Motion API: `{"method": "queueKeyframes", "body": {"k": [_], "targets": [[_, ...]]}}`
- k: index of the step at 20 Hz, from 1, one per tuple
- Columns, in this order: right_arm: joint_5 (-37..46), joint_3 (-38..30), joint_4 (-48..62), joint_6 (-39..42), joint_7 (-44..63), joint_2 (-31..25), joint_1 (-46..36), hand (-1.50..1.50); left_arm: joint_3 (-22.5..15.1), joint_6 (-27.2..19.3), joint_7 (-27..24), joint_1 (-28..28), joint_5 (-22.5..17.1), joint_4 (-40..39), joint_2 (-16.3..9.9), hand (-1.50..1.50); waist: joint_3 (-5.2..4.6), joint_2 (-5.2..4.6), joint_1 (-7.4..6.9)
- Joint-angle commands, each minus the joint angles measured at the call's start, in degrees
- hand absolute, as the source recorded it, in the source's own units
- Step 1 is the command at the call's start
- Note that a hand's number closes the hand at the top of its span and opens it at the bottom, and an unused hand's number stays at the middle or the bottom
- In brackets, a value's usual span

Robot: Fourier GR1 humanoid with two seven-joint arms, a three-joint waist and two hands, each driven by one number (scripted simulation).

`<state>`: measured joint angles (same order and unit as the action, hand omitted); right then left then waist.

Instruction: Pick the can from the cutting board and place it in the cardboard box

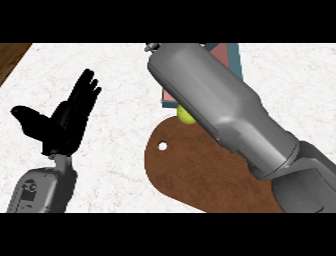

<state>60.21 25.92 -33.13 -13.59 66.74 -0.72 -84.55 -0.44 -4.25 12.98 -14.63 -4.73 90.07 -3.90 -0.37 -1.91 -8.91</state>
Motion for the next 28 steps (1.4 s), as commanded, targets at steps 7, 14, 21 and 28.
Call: {"method": "queueKeyframes", "body": {"k": [7,14,21,28], "targets": [[-1.98,-1.12,12.72,-2.68,3.80,0.69,0.68,1.50,0.60,-0.09,0.35,2.63,-0.27,2.55,-0.56,0.00,0.20,0.30,1.57],[-12.53,-7.72,18.84,4.82,-2.21,0.70,5.12,-1.50,1.56,-0.98,0.38,0.53,-0.30,0.74,-0.29,0.00,0.29,0.03,2.67],[-7.67,-3.17,16.11,-14.76,-5.07,0.70,6.69,-1.50,1.50,-0.88,1.26,1.74,-0.29,2.45,-0.71,0.00,0.32,0.25,2.62],[-5.14,-4.24,12.44,-32.26,-6.56,0.70,5.22,-1.50,3.58,1.13,1.23,3.96,-2.41,4.23,-2.80,0.00,0.33,0.54,3.23]]}}
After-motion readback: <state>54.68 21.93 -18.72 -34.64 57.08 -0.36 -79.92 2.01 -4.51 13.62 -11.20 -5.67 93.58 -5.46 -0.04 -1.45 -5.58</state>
